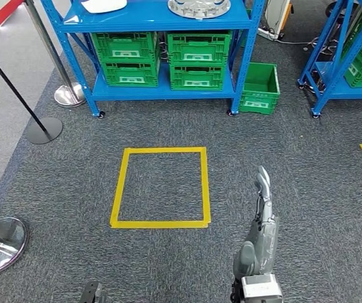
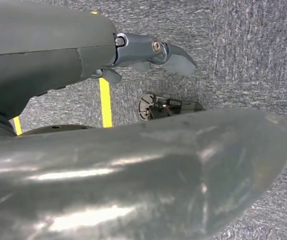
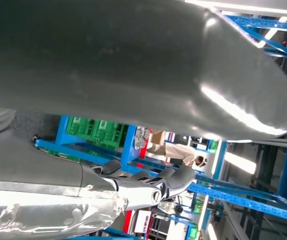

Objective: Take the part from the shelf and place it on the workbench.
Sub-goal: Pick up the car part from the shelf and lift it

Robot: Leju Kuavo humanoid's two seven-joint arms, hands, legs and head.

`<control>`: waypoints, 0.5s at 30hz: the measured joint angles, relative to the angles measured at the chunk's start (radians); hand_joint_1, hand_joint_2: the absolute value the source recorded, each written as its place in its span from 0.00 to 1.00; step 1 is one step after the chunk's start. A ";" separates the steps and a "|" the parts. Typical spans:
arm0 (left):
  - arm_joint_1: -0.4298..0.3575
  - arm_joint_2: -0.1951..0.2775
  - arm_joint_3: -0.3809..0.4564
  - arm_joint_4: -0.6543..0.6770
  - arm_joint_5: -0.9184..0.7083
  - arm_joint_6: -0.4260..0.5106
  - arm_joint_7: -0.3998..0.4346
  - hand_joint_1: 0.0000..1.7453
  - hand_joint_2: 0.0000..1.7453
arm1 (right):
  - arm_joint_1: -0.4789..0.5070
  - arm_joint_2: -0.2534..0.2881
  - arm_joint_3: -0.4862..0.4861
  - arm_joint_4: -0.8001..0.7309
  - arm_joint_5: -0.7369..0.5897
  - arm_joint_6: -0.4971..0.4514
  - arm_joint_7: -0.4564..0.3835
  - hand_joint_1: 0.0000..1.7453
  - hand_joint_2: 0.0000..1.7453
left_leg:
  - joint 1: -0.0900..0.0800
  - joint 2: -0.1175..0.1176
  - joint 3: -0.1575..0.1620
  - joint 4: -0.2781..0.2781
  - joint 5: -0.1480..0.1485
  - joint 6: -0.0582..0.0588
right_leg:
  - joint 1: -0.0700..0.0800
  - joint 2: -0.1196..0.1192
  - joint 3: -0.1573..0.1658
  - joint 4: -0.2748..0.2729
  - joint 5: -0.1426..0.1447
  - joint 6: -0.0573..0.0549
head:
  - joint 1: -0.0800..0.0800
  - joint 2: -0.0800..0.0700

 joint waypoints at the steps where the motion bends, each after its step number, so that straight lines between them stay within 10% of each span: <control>1: 0.000 0.000 0.000 0.000 0.000 0.000 0.000 0.00 0.00 | 0.000 0.000 0.000 0.000 -0.006 0.003 0.001 0.00 0.50 | 0.000 0.000 0.000 0.000 0.000 0.000 | 0.000 0.000 0.000 0.000 0.000 0.000 | 0.000 0.000; 3: 0.000 0.001 0.000 0.000 -0.002 0.002 0.000 0.00 0.00 | 0.000 0.000 0.000 0.000 -0.030 0.015 0.002 0.00 1.00 | 0.000 0.000 0.000 0.000 0.000 0.000 | 0.000 0.000 0.000 0.000 0.000 0.000 | 0.000 0.000; 15: 0.000 0.001 0.000 0.000 -0.003 0.013 0.000 0.00 0.00 | -0.001 0.000 0.000 0.000 -0.046 0.028 -0.004 0.00 1.00 | 0.000 0.000 0.000 0.000 0.000 0.000 | 0.000 0.000 0.000 0.000 0.000 0.000 | 0.000 0.000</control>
